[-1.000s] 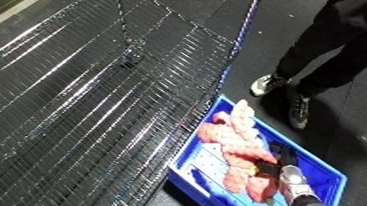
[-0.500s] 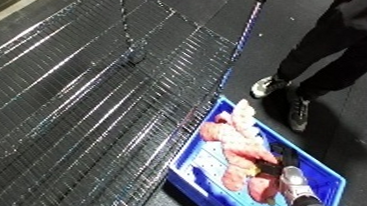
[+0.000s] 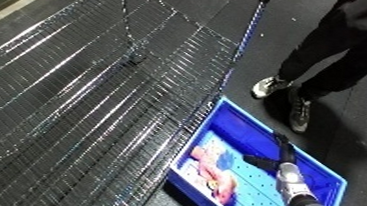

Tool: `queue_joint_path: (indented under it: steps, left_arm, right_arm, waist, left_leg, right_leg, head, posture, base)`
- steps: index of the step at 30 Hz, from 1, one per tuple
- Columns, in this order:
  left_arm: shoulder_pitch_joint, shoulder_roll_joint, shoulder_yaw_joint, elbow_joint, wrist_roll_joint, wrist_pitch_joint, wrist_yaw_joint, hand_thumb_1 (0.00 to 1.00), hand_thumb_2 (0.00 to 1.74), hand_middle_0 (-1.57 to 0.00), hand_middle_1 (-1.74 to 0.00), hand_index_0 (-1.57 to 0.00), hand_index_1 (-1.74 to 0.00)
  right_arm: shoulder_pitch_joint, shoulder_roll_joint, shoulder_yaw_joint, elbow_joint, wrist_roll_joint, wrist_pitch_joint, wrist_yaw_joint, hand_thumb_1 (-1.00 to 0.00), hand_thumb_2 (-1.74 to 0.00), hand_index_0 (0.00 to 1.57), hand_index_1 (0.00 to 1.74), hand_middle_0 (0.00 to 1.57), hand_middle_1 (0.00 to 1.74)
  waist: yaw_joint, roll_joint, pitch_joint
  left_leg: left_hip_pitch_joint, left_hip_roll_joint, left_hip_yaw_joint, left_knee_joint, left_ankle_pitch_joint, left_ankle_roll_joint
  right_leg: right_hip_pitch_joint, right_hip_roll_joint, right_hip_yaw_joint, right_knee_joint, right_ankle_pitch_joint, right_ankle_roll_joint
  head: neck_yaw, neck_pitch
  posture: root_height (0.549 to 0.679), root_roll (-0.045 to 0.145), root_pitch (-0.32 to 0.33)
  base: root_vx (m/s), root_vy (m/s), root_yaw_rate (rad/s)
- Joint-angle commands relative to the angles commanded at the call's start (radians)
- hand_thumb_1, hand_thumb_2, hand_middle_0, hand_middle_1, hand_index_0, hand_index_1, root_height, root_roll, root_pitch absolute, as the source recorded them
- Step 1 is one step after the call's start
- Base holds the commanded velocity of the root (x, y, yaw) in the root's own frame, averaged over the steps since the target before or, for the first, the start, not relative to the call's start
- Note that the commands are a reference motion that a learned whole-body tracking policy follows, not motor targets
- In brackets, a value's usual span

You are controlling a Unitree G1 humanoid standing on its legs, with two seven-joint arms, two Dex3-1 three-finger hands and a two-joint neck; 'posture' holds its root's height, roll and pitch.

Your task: Pick up the object and place it into the box

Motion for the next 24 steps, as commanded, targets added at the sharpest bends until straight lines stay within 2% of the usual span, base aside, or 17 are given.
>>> queue_joint_path:
  steps: [4,9,11,15,20,24]
  left_arm:
    - [0.001,-0.01,0.005,0.01,-0.005,-0.001,0.003,1.0,1.74,-1.57,-1.74,-1.57,-1.74]
    - [0.007,-0.031,0.019,0.022,-0.028,-0.004,0.009,1.0,1.74,-1.57,-1.74,-1.57,-1.74]
    - [0.009,-0.037,0.026,0.021,-0.032,-0.006,0.013,1.0,1.74,-1.57,-1.74,-1.57,-1.74]
    - [0.012,-0.052,0.045,0.026,-0.036,-0.01,0.029,1.0,1.74,-1.57,-1.74,-1.57,-1.74]
    - [0.03,-0.071,0.061,0.03,-0.032,-0.005,0.045,1.0,1.74,-1.57,-1.74,-1.57,-1.74]
    - [0.045,-0.069,0.062,0.018,-0.016,0.004,0.047,1.0,1.74,-1.57,-1.74,-1.57,-1.74]
  right_arm:
    - [-0.002,0.015,0.01,-0.05,-0.005,-0.018,-0.007,0.0,0.0,0.0,0.0,0.0,0.0]
    - [0.003,0.065,-0.001,-0.163,0.017,-0.067,-0.036,0.0,0.0,0.0,0.0,0.0,0.0]
    - [0.0,0.094,-0.005,-0.223,0.028,-0.1,-0.048,0.0,0.0,0.0,0.0,0.0,0.0]
    - [0.007,0.188,-0.005,-0.434,0.033,-0.167,-0.084,0.0,0.0,0.0,0.0,0.0,0.0]
    - [0.024,0.281,0.014,-0.724,-0.015,-0.213,-0.115,0.0,0.0,0.0,0.0,0.0,0.0]
    - [0.026,0.313,0.027,-0.905,-0.081,-0.23,-0.142,0.0,0.0,0.0,0.0,0.0,0.0]
  waist:
    - [-0.002,-0.006,0.0]
    - [-0.007,-0.015,0.001]
    - [-0.01,-0.021,0.002]
    - [-0.018,-0.034,0.007]
    - [-0.023,-0.05,0.015]
    - [-0.021,-0.062,0.02]
  left_leg:
    - [0.0,0.003,-0.001,0.001,0.001,-0.0001]
    - [0.0,0.007,-0.002,0.003,0.002,0.0002]
    - [0.0,0.01,-0.001,0.004,0.002,0.0005]
    - [0.0,0.014,0.0,0.005,0.0,0.0021]
    - [-0.002,0.018,0.001,0.013,-0.003,0.0039]
    - [-0.007,0.024,-0.001,0.025,-0.005,0.0053]
  right_leg:
    - [0.001,0.0024,-0.001,0.001,-0.002,-0.0007]
    - [0.002,0.0056,-0.003,0.002,-0.001,-0.001]
    - [0.001,0.0074,-0.005,0.004,-0.001,-0.0009]
    - [-0.001,0.0112,-0.005,0.01,-0.001,-0.0008]
    - [-0.003,0.017,-0.003,0.018,-0.002,-0.0017]
    - [-0.004,0.0225,-0.001,0.027,-0.004,-0.0029]
  head:
    - [-0.01,-0.005]
    - [-0.029,-0.019]
    - [-0.054,-0.025]
    - [-0.08,-0.031]
    - [-0.122,-0.031]
    - [-0.142,-0.036]
  posture:
    - [0.653,0.113,-0.104]
    - [0.653,0.112,-0.106]
    - [0.653,0.111,-0.106]
    - [0.653,0.11,-0.107]
    - [0.652,0.106,-0.11]
    - [0.651,0.102,-0.114]
  base:
    - [0.002,-0.01,0.006]
    - [0.005,-0.006,0.001]
    - [0.008,-0.004,0.002]
    - [0.004,-0.004,-0.004]
    - [-0.001,0.001,-0.006]
    - [-0.005,-0.004,0.017]
